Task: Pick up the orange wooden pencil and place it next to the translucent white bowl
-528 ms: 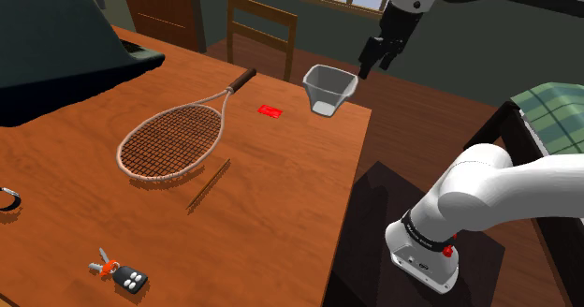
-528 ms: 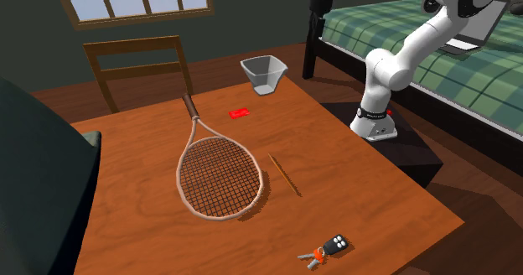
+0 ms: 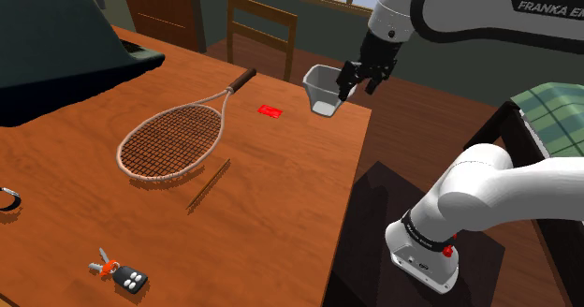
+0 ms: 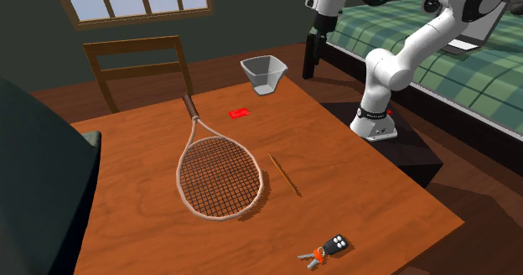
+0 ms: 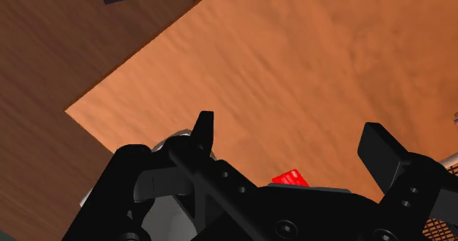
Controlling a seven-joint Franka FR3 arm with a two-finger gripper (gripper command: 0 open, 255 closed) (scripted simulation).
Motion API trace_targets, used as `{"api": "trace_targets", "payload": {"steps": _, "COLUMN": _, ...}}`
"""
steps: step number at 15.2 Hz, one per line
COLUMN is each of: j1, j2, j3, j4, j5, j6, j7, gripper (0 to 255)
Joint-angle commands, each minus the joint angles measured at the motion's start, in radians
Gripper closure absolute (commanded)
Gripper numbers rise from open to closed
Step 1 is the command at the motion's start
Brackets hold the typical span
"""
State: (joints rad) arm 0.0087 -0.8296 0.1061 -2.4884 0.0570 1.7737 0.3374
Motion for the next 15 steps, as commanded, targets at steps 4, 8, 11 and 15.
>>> {"api": "trace_targets", "payload": {"steps": 4, "j1": 0.005, "j2": 0.017, "j3": 0.125, "j4": -0.067, "j5": 0.102, "j6": 0.106, "j7": 0.222, "gripper": 0}}
{"api": "trace_targets", "payload": {"steps": 8, "j1": 0.004, "j2": 0.076, "j3": 0.235, "j4": -0.085, "j5": 0.176, "j6": 0.206, "j7": 0.396, "gripper": 0}}
{"api": "trace_targets", "payload": {"steps": 11, "j1": -0.007, "j2": 0.143, "j3": 0.321, "j4": -0.077, "j5": 0.22, "j6": 0.287, "j7": 0.527, "gripper": 0}}
{"api": "trace_targets", "payload": {"steps": 15, "j1": -0.043, "j2": 0.259, "j3": 0.442, "j4": -0.039, "j5": 0.25, "j6": 0.398, "j7": 0.707, "gripper": 0}}
